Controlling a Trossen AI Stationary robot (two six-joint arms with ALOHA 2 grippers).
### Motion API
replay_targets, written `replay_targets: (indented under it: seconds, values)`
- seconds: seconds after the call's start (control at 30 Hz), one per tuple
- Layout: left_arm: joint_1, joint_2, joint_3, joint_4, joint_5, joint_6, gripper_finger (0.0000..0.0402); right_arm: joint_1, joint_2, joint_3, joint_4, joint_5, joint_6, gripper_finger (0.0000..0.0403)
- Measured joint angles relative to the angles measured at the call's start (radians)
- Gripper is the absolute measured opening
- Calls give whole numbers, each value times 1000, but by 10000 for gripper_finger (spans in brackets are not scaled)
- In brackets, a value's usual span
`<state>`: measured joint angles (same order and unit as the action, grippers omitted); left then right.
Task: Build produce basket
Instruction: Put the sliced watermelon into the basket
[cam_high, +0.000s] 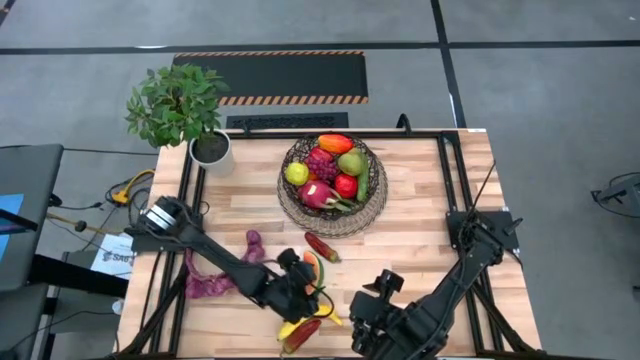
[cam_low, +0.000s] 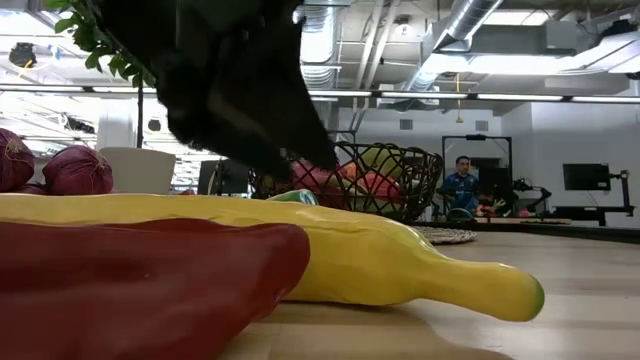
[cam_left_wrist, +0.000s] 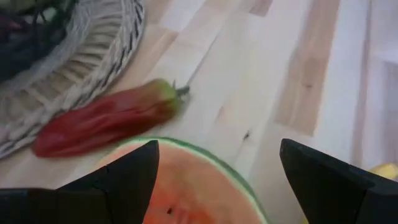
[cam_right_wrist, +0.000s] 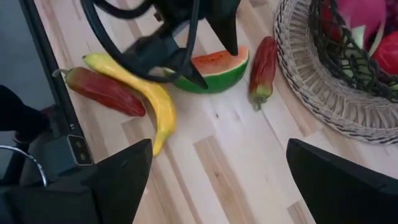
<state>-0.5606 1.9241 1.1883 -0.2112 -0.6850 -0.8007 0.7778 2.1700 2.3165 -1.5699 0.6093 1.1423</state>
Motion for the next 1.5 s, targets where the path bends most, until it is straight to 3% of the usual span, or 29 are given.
replay_targets:
  seconds: [0.23, 0.4, 0.87, 1.03, 1.5]
  values:
    - [22, 124, 80, -81, -2, -76, 321, 15, 0, 0, 7, 4, 12, 388]
    - [35, 145, 92, -120, 29, -139, 302, 20, 0, 0, 8, 9, 12, 388]
    - [27, 134, 89, -187, 73, -225, 118, 28, 0, 0, 7, 20, 10, 388]
    - [18, 99, 84, -202, 71, -195, 79, 28, 0, 0, 7, 21, 9, 388]
    - [-53, -157, 80, -186, 99, -76, 73, 31, -4, 0, -1, 84, 63, 388]
